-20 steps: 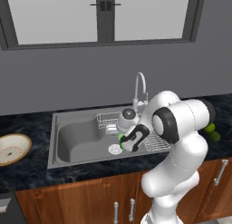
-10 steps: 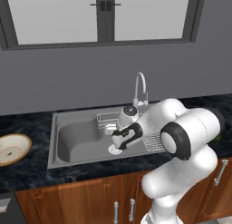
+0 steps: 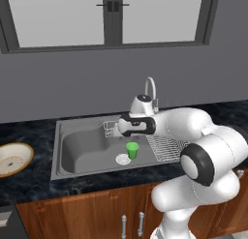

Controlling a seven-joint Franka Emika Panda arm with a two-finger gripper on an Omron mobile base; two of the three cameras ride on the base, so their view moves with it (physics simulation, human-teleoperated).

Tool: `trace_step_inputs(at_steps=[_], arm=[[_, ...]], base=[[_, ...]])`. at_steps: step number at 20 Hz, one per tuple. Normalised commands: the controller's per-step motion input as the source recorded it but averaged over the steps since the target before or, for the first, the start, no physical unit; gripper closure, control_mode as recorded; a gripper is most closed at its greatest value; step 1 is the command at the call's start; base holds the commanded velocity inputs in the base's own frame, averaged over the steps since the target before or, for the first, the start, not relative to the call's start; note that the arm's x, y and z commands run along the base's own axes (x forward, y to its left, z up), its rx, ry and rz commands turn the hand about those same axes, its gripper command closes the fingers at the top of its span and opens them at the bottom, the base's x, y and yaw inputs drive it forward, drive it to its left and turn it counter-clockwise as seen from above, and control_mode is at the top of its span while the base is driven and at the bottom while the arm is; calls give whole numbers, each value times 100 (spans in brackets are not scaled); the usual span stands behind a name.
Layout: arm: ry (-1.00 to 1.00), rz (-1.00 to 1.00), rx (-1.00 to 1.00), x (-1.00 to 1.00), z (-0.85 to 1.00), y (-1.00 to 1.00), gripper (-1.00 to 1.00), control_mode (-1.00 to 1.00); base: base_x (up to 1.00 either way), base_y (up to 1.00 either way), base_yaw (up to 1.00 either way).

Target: Remove the lime and lime from the sink. Then move the bowl and cup from the counter to the sink for washing.

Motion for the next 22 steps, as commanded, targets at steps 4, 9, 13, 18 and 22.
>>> trace_step_inputs(at_steps=[4, 9, 13, 18, 22], arm=[[2, 14, 0, -21, 31, 21, -100, -100], [1, 12, -1, -16, 25, 37, -100, -100], [0, 6, -2, -19, 25, 37, -100, -100], [3, 0, 0, -20, 25, 35, -100, -100], [9, 0, 0, -21, 25, 32, -100, -100]], base=[[0, 0, 0], [0, 0, 0], [0, 0, 0], [0, 0, 0], [0, 0, 0]])
